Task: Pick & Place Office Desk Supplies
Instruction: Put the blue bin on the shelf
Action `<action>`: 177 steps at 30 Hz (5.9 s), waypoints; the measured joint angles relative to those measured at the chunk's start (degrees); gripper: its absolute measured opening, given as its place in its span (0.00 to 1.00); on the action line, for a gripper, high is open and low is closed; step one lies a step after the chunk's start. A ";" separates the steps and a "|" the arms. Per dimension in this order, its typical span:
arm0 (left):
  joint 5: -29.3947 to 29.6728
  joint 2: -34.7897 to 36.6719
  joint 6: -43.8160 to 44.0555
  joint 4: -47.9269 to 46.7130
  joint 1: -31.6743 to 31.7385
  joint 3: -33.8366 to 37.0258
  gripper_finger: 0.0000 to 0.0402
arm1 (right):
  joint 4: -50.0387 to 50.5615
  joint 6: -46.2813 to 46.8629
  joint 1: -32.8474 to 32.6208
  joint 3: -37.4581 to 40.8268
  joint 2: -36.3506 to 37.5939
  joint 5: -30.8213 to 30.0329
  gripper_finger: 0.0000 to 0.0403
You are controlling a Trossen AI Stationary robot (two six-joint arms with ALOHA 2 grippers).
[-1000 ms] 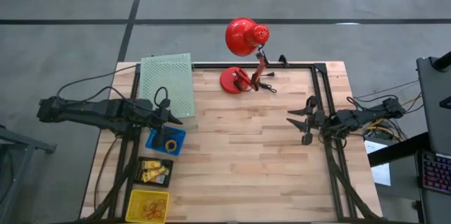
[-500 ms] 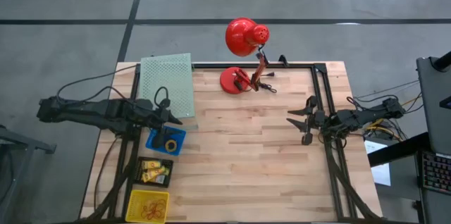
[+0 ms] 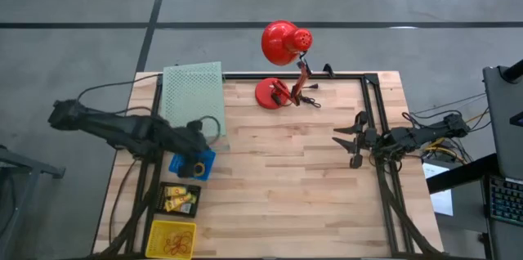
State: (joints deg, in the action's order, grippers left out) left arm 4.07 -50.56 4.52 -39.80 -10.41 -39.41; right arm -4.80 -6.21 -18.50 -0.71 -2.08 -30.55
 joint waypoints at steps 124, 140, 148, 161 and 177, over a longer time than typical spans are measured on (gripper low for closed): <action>11.65 -23.66 33.02 -19.85 -27.15 -10.24 0.03 | 0.00 -0.01 0.00 0.02 0.01 -0.02 0.32; 13.61 -36.06 33.00 -32.50 -27.13 -31.40 0.03 | 0.02 0.01 0.00 0.02 0.01 -0.02 0.32; 15.85 -32.89 29.49 -34.96 -21.92 -38.79 0.03 | 0.02 -0.01 0.00 0.02 0.01 -0.02 0.32; 15.24 -20.11 14.90 -43.82 4.35 -44.65 0.03 | 0.02 -0.01 0.00 0.02 0.01 -0.02 0.32; 14.35 -21.10 2.94 -43.17 14.71 -44.72 0.04 | 0.02 0.01 -0.01 0.02 0.01 -0.02 0.32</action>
State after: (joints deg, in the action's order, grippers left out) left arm 18.42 -71.66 7.47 -82.97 4.30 -84.14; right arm -4.78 -6.20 -18.51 -0.69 -2.07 -30.57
